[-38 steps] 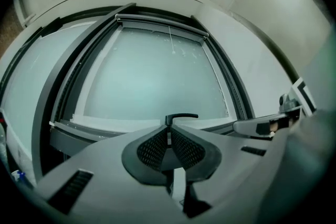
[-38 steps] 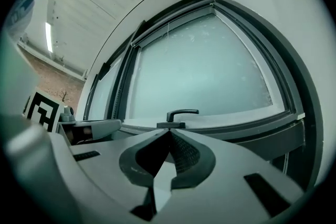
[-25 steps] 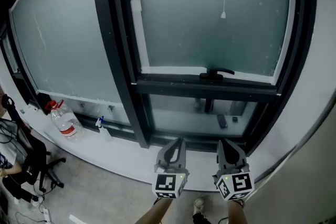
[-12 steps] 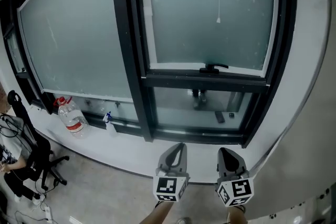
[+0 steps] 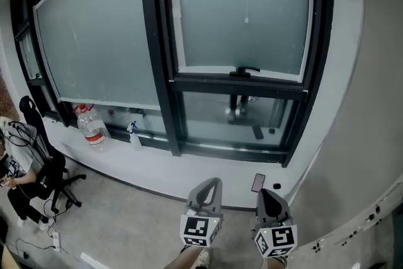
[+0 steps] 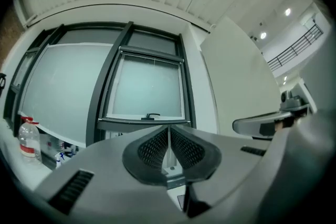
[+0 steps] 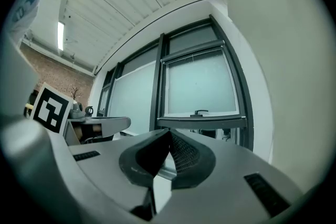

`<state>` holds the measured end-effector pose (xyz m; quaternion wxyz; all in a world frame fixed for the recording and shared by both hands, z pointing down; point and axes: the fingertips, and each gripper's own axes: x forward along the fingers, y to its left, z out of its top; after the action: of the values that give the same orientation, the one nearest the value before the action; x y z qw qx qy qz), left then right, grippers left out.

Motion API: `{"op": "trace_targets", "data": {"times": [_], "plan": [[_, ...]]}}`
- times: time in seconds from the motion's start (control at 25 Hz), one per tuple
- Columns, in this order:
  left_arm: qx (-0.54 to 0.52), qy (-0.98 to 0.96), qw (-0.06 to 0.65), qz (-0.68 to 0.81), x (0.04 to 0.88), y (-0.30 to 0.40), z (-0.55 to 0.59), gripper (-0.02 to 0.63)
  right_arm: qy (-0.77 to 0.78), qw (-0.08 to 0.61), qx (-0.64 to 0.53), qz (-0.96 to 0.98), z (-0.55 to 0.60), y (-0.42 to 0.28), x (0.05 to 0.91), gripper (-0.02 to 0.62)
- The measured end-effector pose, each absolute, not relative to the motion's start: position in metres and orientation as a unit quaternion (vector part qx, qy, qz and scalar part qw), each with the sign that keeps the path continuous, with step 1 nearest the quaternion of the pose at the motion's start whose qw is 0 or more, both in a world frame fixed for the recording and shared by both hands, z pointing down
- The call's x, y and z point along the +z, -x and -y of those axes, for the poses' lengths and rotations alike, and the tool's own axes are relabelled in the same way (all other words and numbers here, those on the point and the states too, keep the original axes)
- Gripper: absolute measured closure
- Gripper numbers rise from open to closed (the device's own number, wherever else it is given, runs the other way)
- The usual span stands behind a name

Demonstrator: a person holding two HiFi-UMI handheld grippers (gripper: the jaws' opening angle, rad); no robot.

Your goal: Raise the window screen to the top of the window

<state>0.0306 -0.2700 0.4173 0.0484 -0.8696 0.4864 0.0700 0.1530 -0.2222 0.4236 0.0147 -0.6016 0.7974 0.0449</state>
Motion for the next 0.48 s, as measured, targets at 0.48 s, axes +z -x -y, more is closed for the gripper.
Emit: {"op": "trace_targets", "data": {"times": [0.48], "plan": [[0.076, 0.857, 0.054, -0.506, 0.416, 0.012, 0.174, 0.588, 0.611, 0.006, 0.018, -0.792, 0.131, -0.148, 0.443, 0.588]]}}
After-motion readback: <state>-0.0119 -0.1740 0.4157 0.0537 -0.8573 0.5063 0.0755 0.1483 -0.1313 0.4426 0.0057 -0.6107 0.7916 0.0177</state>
